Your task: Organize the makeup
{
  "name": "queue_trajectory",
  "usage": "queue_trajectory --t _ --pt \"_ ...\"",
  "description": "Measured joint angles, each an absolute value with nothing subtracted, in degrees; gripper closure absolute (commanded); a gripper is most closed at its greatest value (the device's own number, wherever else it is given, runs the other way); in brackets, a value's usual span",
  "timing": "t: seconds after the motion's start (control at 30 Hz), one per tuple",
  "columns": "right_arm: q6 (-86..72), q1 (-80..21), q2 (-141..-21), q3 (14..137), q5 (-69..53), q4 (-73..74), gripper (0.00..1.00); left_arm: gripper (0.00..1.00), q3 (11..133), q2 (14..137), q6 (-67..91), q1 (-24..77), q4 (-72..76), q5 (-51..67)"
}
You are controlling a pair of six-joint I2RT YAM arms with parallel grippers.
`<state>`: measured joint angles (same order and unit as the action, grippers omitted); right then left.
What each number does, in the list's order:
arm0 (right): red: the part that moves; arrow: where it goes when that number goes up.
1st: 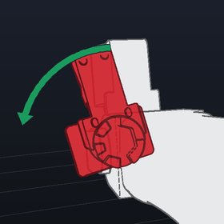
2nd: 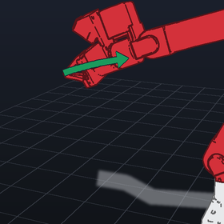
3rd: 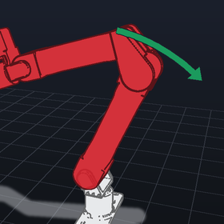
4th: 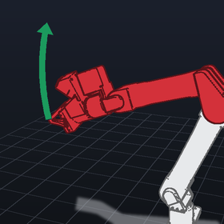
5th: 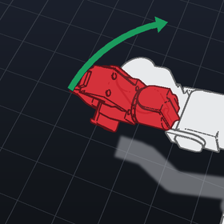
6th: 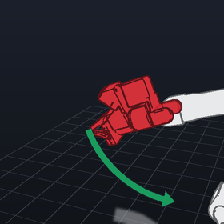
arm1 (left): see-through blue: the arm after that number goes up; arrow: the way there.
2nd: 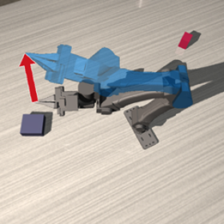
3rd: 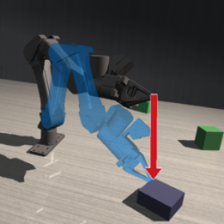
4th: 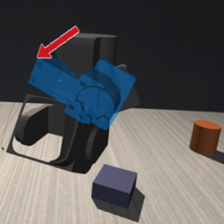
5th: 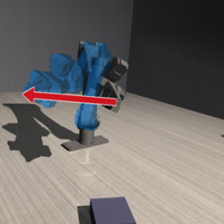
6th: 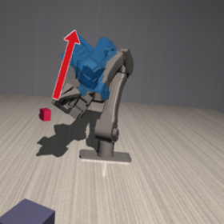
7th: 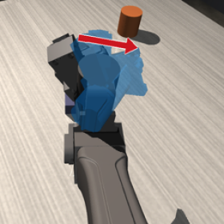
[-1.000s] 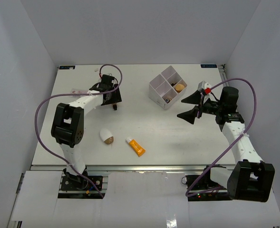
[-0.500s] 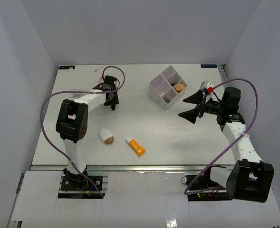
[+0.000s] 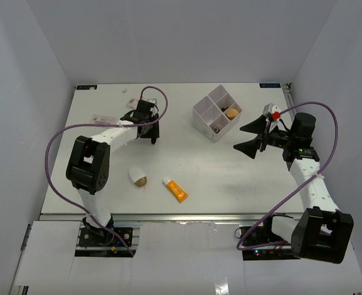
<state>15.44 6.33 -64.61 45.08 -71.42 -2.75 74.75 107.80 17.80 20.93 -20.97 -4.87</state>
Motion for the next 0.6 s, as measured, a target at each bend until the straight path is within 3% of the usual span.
queue_trajectory --t 0.3,0.6 --pt "15.4 9.7 -62.2 45.1 -72.5 -3.0 0.04 1.00 77.9 94.3 11.2 36.4 -17.7 6.8" --pt "13.9 15.6 -60.8 45.1 -73.1 -3.2 0.04 0.99 99.6 107.1 7.8 40.3 -22.2 11.0"
